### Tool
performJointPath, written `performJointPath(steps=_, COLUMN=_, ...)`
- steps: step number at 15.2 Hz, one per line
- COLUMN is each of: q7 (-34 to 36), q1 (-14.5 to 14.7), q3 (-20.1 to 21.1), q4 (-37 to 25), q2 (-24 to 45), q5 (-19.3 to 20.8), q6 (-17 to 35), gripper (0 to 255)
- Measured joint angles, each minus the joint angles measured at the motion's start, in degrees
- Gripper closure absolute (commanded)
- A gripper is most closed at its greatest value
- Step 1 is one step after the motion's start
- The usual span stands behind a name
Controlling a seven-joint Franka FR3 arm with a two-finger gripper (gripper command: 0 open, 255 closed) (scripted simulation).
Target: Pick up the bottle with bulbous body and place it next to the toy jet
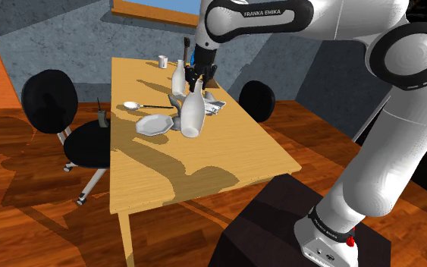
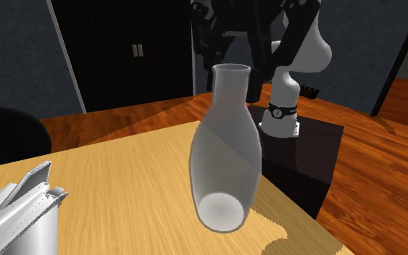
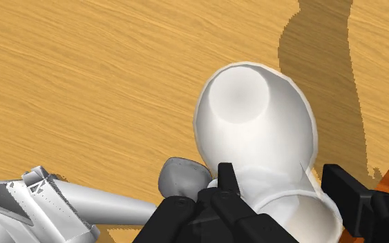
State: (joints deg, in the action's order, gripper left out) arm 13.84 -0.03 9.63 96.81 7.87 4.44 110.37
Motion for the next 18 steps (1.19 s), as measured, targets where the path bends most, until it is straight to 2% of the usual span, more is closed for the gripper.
performJointPath(steps=18, q7=-0.5, q1=0.4, q3=0.2, q4=-15.7, q2=1.4, q5=0.1, q6=-14.4, gripper=255)
